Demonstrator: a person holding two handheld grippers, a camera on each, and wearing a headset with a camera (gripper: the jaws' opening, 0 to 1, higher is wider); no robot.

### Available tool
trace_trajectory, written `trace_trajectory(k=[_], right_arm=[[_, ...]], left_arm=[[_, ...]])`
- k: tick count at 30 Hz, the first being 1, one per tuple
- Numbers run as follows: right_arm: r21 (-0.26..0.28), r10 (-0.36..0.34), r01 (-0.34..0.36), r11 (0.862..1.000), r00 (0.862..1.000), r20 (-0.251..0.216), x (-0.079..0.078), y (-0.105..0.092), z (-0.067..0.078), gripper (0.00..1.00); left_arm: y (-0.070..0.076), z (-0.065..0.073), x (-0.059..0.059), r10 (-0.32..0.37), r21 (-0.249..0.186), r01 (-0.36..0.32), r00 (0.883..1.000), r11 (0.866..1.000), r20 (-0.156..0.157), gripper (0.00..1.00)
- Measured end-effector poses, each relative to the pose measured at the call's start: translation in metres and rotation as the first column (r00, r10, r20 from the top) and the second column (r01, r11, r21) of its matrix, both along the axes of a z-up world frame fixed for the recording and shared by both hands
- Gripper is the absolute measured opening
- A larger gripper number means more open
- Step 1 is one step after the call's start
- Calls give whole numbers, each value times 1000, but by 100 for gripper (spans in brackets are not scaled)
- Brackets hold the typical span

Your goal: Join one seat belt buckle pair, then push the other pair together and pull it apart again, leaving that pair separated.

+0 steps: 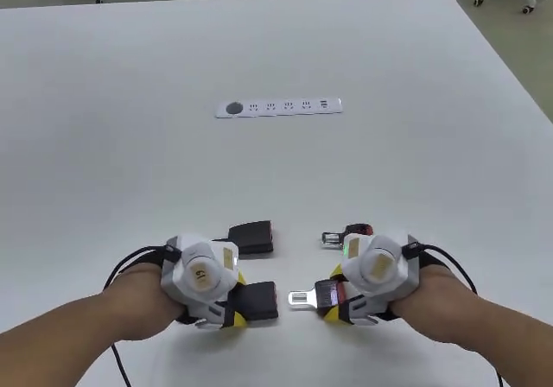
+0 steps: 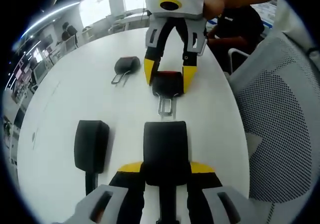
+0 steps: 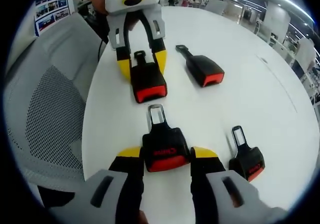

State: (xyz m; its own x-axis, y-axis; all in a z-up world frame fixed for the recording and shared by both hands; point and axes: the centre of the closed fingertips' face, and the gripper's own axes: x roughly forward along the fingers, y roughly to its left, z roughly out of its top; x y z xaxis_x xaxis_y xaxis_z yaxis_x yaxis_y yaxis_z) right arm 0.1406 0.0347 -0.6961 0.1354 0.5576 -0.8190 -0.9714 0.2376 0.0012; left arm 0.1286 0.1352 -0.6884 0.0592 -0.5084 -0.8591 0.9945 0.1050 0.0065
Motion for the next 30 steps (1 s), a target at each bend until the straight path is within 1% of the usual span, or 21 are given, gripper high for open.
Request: trace_trajectory(k=[4, 5, 7, 9, 13, 19, 21, 22, 24, 26, 27, 28, 30], right_arm=[[-5, 4, -4, 1000, 1000, 2, -1, 7, 1, 35], [-11, 9, -9, 1000, 1000, 3, 2, 9, 0, 35], [-22, 14, -14, 1000, 1000, 2, 0, 11, 1, 35], [-38, 27, -27, 999, 1000, 9, -1, 12, 2, 35], [-45, 32, -31, 999, 999, 17, -1, 10, 3, 35], [-29, 25, -24, 999, 1000, 16, 0, 13, 4, 35], [-39, 45, -44, 998, 999, 28, 0, 14, 3, 35], [-34, 47, -46, 998, 999, 24, 0, 15, 3, 35], [-5, 50, -50, 999, 999, 15, -4, 21, 4, 35], [-8, 59, -59, 998, 998, 28, -4, 25, 2, 35], [-2, 57, -57, 998, 998, 28, -4, 26, 2, 35], [-8, 56, -56, 998, 998, 28, -3, 25, 1, 35], [17, 41, -41, 999, 999, 11, -3, 24, 2, 35]], left_arm=[[1, -1, 0, 4, -3, -4, 1000, 1000, -1, 33], [0, -1, 0, 4, -3, -4, 1000, 1000, 0, 33], [1, -1, 0, 5, -1, -5, 1000, 1000, -1, 33], [0, 0, -1, 8, 0, -8, 1000, 1000, -2, 33], [0, 0, -1, 10, 3, -10, 1000, 1000, -5, 33], [-1, 2, -2, 0, 11, 1, 1000, 1000, -7, 33], [-1, 1, -2, -4, 13, 4, 1000, 1000, -7, 33], [0, 1, -1, -4, 14, 4, 1000, 1000, -7, 33], [0, 0, -1, -8, 11, 9, 1000, 1000, -8, 33], [-1, 1, -1, -9, 12, 10, 1000, 1000, -9, 33], [-1, 1, -1, -12, 13, 12, 1000, 1000, -9, 33], [-1, 1, -2, -15, 15, 15, 1000, 1000, -9, 33], [-1, 1, -1, -15, 11, 15, 1000, 1000, -11, 33]])
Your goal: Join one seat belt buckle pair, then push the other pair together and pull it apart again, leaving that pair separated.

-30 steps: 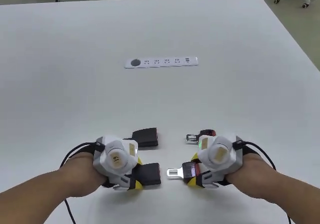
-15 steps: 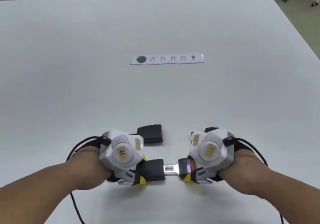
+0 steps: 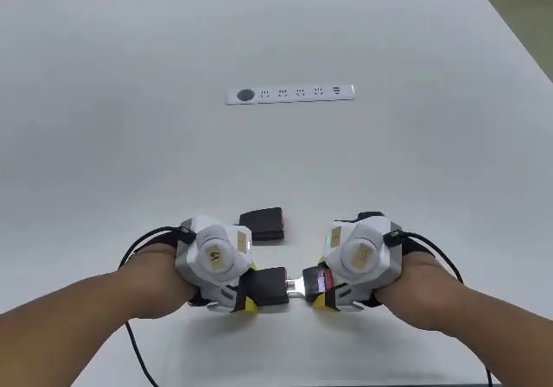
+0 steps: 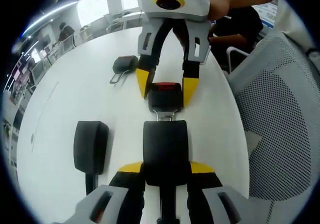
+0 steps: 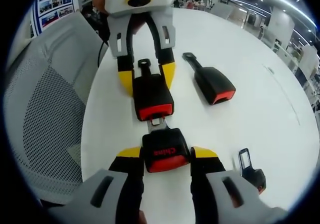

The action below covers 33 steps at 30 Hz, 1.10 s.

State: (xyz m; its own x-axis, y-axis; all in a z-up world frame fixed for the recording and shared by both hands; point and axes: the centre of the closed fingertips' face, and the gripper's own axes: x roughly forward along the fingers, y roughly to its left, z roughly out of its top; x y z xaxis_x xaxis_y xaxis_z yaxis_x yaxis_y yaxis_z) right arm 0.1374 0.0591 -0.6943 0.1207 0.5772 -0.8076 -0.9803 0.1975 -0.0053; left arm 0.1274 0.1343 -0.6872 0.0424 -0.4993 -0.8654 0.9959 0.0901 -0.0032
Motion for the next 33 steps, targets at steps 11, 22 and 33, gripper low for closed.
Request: trace_trajectory(k=[11, 22, 33], right_arm=[[13, -28, 28, 1000, 1000, -3, -3, 8, 1, 33], [-52, 22, -21, 998, 1000, 20, 4, 18, -2, 33], [-17, 7, -7, 1000, 1000, 10, 0, 21, -3, 33]], left_arm=[[0, 0, 0, 7, -13, -7, 1000, 1000, -7, 32], [1, -2, 2, -21, -19, 21, 1000, 1000, 2, 32], [5, -2, 0, -30, -16, 30, 1000, 999, 5, 32]])
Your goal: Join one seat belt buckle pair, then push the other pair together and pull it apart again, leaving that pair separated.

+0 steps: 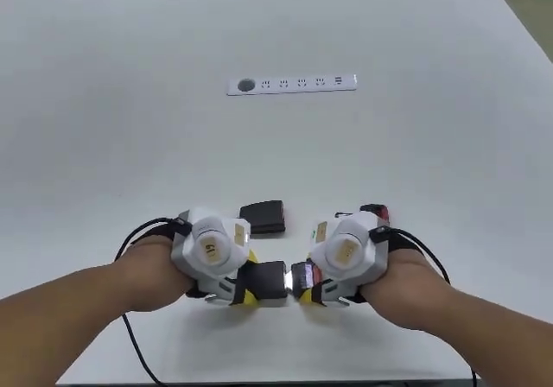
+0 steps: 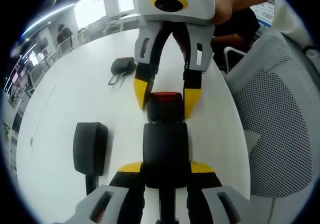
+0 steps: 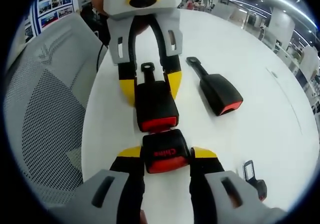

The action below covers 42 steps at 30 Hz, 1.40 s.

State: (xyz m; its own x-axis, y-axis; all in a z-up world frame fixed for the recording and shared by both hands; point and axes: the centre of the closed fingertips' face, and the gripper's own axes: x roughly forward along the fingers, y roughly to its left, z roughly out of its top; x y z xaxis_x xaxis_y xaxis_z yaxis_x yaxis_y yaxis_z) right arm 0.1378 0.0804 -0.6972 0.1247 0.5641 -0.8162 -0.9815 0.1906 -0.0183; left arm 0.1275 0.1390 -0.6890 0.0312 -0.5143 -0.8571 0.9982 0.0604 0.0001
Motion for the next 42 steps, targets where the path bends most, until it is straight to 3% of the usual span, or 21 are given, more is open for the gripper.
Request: trace_trajectory(k=[3, 13, 42], right_arm=[[-37, 60, -60, 998, 998, 14, -2, 0, 2, 32], [-59, 93, -93, 994, 996, -7, -2, 1, 4, 32], [-68, 86, -87, 994, 996, -15, -3, -4, 2, 33]], left_arm=[[3, 0, 0, 12, -17, -12, 1000, 1000, -3, 32], [1, 3, -4, 16, -10, -16, 1000, 1000, -7, 32], [-3, 3, -4, 8, 8, -8, 1000, 1000, -9, 32]])
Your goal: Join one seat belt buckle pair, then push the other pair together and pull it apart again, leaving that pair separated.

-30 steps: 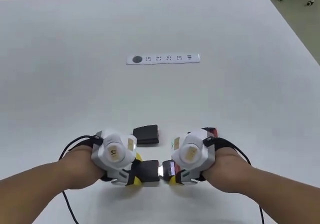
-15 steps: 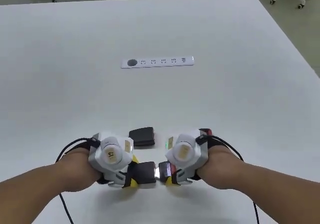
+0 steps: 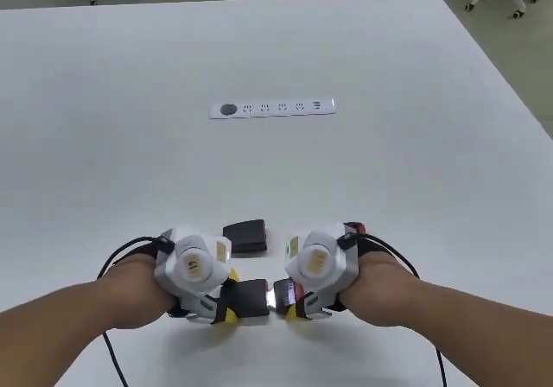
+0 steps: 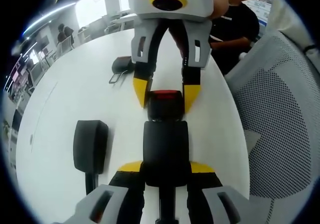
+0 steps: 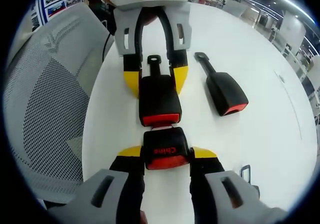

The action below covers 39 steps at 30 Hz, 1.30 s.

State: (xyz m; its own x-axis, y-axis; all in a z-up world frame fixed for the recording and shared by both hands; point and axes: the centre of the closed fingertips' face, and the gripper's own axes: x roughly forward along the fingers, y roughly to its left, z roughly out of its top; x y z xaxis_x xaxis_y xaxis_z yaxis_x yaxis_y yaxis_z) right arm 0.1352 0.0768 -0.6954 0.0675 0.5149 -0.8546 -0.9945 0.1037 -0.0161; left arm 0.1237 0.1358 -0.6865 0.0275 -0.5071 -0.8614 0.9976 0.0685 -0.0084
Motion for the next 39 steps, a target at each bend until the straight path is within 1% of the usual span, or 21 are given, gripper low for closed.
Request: trace_trajectory(k=[18, 22, 26, 29, 31, 32, 33, 34, 35, 36, 37, 39], right_arm=[[-9, -6, 6, 1000, 1000, 1, -1, -1, 1, 34], [-15, -10, 10, 1000, 1000, 1, -1, 0, 2, 35], [-11, -4, 4, 1000, 1000, 9, 0, 0, 2, 35], [-8, 2, -2, 1000, 1000, 29, 0, -1, 3, 36], [-6, -9, 9, 1000, 999, 53, 2, -3, 4, 39], [6, -23, 23, 1000, 998, 59, 2, -4, 6, 40], [16, -34, 33, 999, 998, 53, 1, -5, 8, 41], [33, -52, 51, 998, 997, 49, 0, -6, 12, 41], [43, -65, 62, 997, 996, 57, 0, -9, 17, 43], [58, -85, 82, 995, 994, 66, 2, -11, 20, 45], [64, -94, 90, 994, 993, 67, 4, -12, 18, 47], [95, -129, 122, 988, 989, 68, 4, -18, 27, 48]], left_arm=[[1, -1, 3, 2, 1, -2, 1000, 1000, 0, 33], [1, -1, 2, 13, 14, -13, 1000, 1000, 1, 33], [3, -2, 4, 39, 18, -39, 999, 999, -8, 34], [4, -3, 5, 61, 27, -61, 998, 998, -11, 35], [6, -4, 3, 60, 33, -60, 998, 998, -10, 40], [9, -4, 1, 70, 32, -69, 997, 997, -15, 44], [10, -2, 1, 76, 25, -76, 997, 997, -16, 44], [11, 2, 1, 86, 8, -86, 996, 996, -6, 44], [12, 5, 2, 104, 0, -104, 995, 995, -4, 44], [14, 8, 3, 125, -12, -125, 992, 992, -2, 45], [16, 14, 5, 146, -35, -146, 989, 989, 9, 46], [20, 20, 6, 180, -54, -180, 984, 982, 10, 47]])
